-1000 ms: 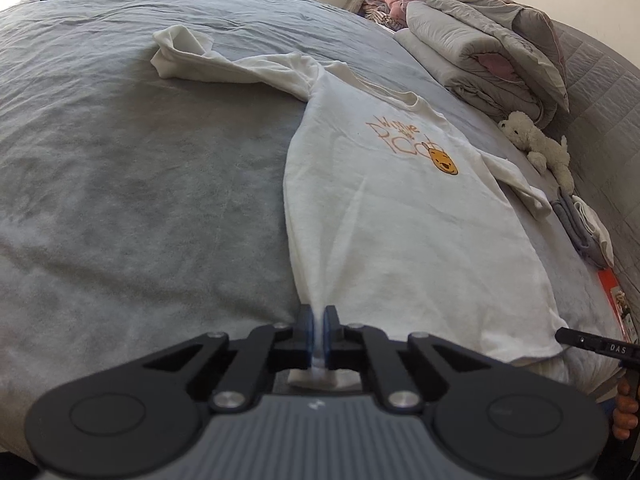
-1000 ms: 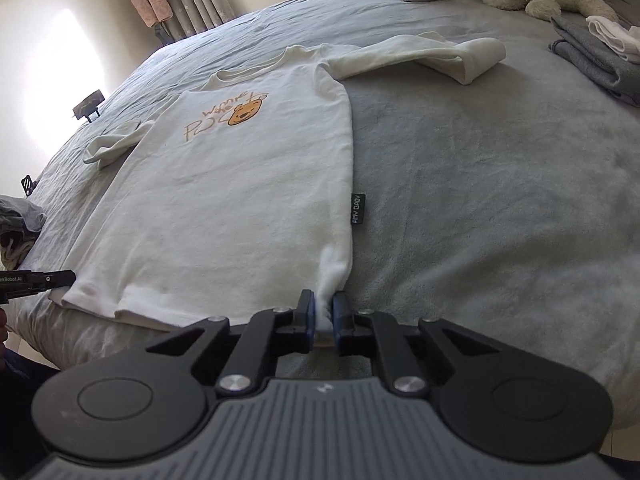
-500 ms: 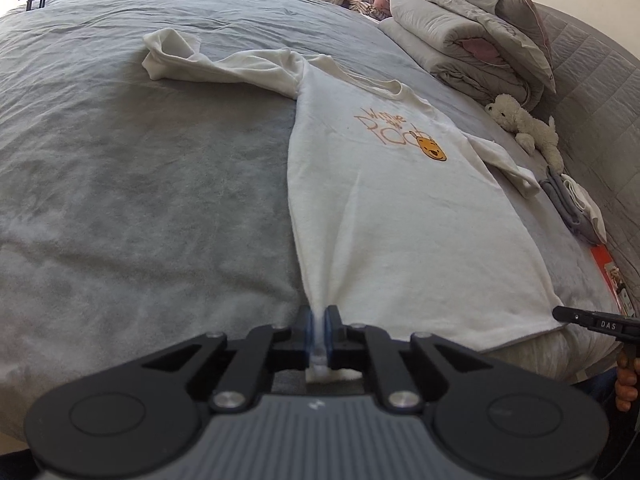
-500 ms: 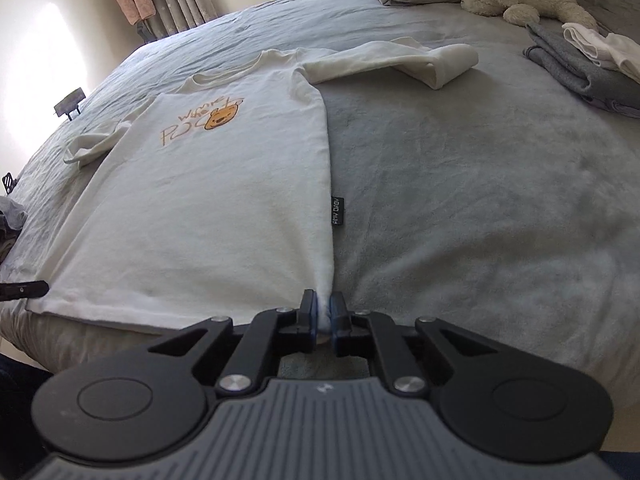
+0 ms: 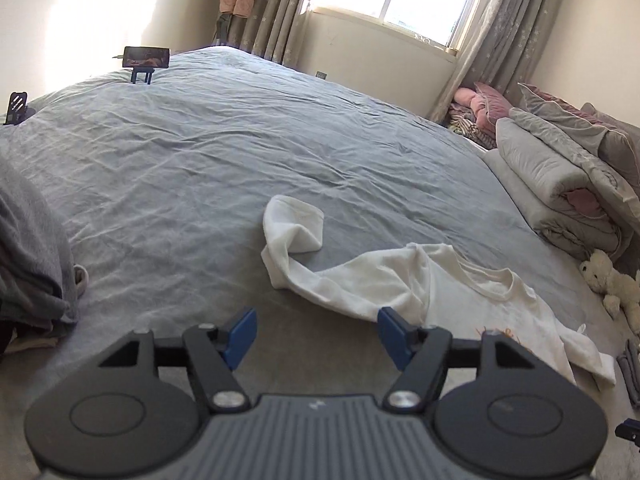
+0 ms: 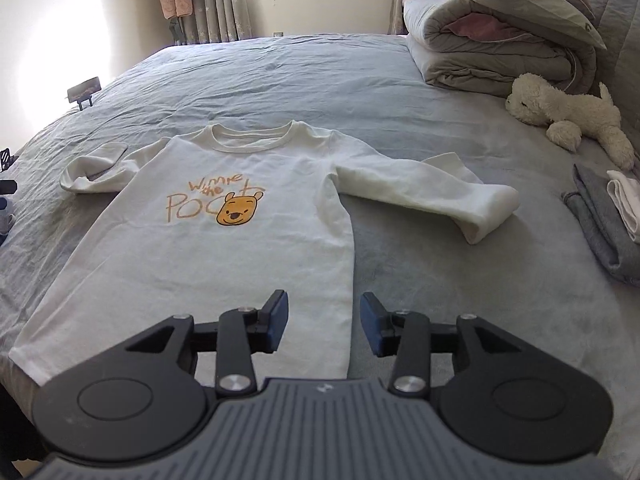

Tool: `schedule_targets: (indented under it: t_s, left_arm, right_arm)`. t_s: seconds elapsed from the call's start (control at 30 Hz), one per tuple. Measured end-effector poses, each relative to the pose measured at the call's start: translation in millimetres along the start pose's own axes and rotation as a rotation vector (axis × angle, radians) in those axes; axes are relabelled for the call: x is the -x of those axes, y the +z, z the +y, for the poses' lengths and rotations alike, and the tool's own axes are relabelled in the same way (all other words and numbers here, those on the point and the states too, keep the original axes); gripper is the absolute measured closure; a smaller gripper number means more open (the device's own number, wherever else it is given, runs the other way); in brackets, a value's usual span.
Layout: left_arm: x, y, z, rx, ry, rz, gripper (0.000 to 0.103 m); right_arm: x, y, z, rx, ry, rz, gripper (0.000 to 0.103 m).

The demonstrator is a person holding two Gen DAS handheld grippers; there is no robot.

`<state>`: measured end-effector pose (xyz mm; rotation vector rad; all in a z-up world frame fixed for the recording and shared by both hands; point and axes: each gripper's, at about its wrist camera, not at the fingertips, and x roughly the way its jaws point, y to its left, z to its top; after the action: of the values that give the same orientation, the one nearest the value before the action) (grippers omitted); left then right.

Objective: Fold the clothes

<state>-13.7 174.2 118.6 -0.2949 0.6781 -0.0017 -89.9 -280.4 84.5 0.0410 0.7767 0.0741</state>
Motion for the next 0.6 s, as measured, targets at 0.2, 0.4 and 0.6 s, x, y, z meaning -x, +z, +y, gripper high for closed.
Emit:
schedule_targets:
  t_s: [0.2,0.4,0.6]
  left_arm:
    - [-62,28,-14,-0.030,0.128,-0.015,0.021]
    - [-122,43,-16,-0.031,0.214,-0.020,0.019]
    - [-168,48,-12,-0.052,0.270,0.009,0.019]
  right_arm:
    - [-35,41,-5,0.003,0.018,0.001,0.055]
    - [-65,39,-12,-0.024,0.008,0.026,0.052]
    - [-84,42,-16,-0.013,-0.042,0.036,0.052]
